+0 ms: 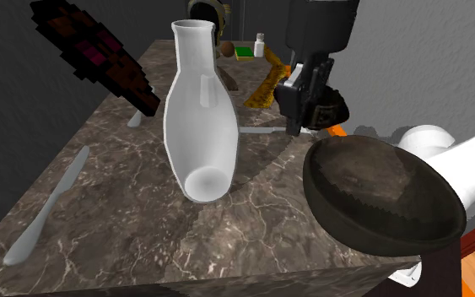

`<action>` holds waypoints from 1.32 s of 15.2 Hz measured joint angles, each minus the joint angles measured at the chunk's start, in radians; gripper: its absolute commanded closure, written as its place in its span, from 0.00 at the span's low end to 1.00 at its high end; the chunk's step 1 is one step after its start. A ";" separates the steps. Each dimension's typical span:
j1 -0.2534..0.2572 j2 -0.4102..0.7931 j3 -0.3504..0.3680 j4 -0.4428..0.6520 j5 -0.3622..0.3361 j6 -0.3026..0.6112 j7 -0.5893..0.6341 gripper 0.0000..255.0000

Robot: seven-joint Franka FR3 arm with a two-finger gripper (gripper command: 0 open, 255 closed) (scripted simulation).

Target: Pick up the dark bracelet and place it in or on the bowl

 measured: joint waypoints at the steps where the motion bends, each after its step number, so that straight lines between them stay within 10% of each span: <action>1: -0.001 0.003 -0.003 0.014 -0.003 -0.011 0.000 1.00; 20: 0.031 -0.031 0.073 0.186 0.077 -0.184 0.156 1.00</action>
